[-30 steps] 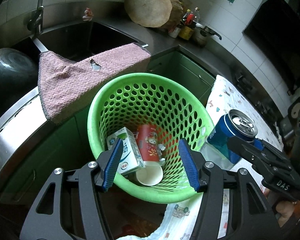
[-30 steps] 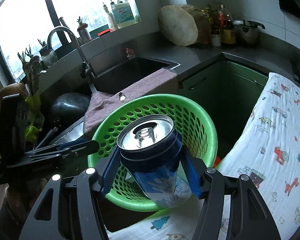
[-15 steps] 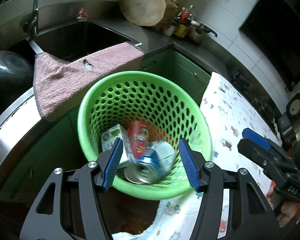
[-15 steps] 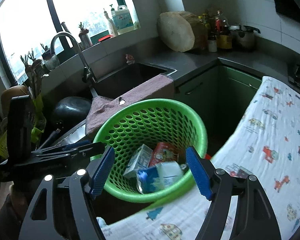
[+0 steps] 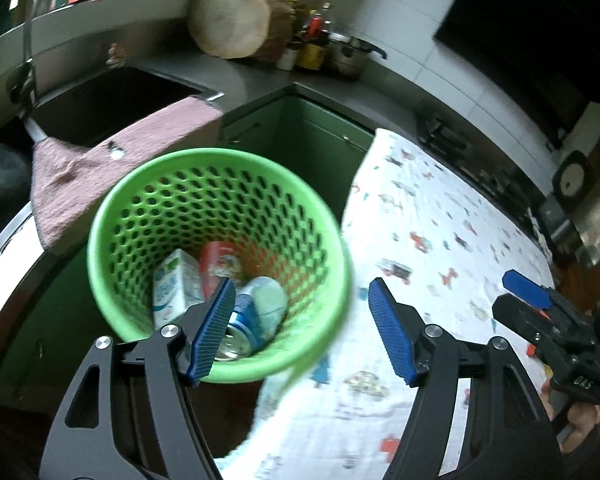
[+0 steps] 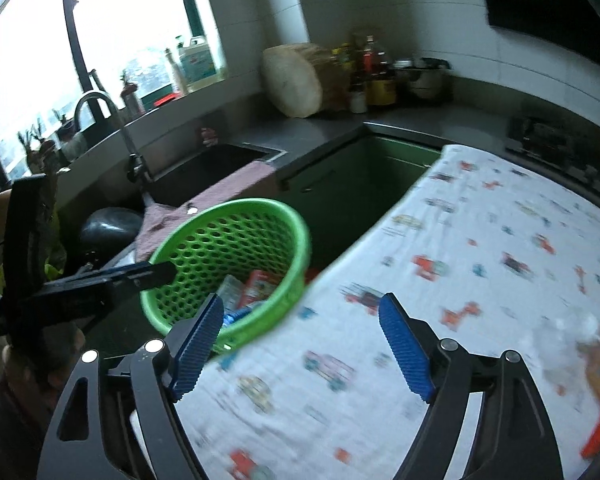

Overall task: Collect trash
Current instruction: 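Move both grippers back toward the orange wrapper and plastic bottle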

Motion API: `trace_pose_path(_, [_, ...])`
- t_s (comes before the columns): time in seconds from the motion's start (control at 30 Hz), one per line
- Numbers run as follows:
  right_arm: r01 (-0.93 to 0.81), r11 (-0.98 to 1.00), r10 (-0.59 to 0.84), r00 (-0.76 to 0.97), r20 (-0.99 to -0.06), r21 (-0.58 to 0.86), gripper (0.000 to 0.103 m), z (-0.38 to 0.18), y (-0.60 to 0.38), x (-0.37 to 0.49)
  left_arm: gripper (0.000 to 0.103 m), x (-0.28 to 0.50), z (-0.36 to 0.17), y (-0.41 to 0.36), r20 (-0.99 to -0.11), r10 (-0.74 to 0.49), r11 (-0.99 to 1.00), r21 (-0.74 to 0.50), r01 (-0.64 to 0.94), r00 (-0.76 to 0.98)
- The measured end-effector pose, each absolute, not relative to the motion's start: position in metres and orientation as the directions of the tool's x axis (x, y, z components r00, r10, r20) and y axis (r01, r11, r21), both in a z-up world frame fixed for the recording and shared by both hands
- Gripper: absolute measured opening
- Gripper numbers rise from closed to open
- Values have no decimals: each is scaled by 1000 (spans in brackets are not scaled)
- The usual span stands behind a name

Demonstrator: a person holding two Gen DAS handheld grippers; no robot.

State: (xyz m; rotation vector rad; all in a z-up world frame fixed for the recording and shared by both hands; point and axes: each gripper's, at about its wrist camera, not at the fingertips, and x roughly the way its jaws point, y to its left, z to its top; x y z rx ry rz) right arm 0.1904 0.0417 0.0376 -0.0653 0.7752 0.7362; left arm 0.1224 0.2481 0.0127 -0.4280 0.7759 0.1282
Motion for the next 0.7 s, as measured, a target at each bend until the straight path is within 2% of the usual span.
trace_pose_path(0.7, [-374, 917, 365, 649, -668, 138, 86, 43, -184, 157, 71, 161, 23, 101, -724, -180, 953, -296, -64, 666])
